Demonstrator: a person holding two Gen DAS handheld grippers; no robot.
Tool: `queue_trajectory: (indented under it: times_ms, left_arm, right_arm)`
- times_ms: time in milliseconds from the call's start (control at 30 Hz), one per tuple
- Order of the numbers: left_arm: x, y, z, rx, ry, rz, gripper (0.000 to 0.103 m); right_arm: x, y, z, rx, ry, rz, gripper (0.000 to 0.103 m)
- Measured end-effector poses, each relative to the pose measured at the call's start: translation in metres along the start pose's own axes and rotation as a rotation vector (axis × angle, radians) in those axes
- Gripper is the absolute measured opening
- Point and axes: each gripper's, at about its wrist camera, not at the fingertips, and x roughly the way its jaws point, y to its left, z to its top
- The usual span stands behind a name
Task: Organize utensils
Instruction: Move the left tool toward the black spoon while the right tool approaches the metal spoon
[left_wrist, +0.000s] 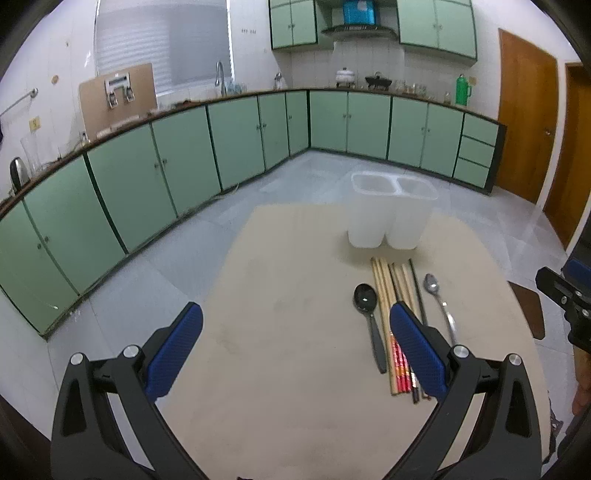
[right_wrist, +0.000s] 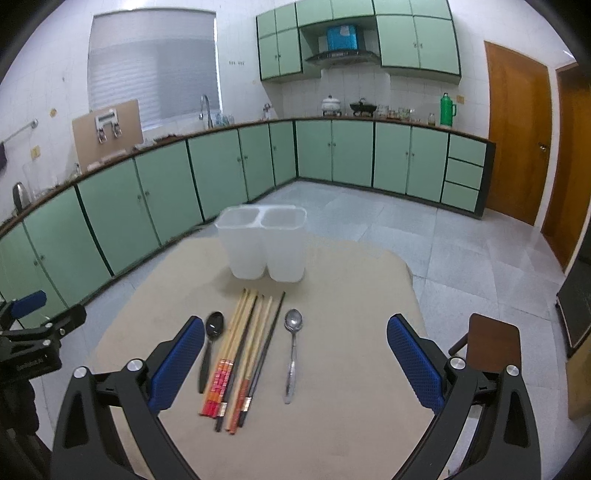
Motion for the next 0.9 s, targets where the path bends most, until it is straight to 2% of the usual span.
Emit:
queue_trajectory:
  times_ms: [167,500,600,667,900]
  left_arm:
    - [0.049,0.002,-0.003,-0.018,0.065,-0.07,0.098]
    - [0.132,-0.012,-0.002,0.021,0.183,-0.038,0.098]
    - [0.147,-0.015,-0.003,0.025,0.209,-0.035,0.092]
    - [0.157,-0.015,-0.004,0.021,0.232,-0.034,0.079]
    - [0.17,-0.016,-0.006,0.017,0.264,-0.045,0.079]
  right_arm:
    - [0.05,-0.009,-0.001,-0.002,0.102,0.015,0.085]
    - [0.15,-0.012,-0.01,0.005,0.288,0.063,0.063]
    - [0.169,-0.009,-0.014,0.0,0.322,0.069,0.06]
    - [0.181,-0.008,-0.015,0.001,0.341,0.069,0.054]
    - [0.204,-0.011,-0.019,-0.005,0.391,0.07,0.048]
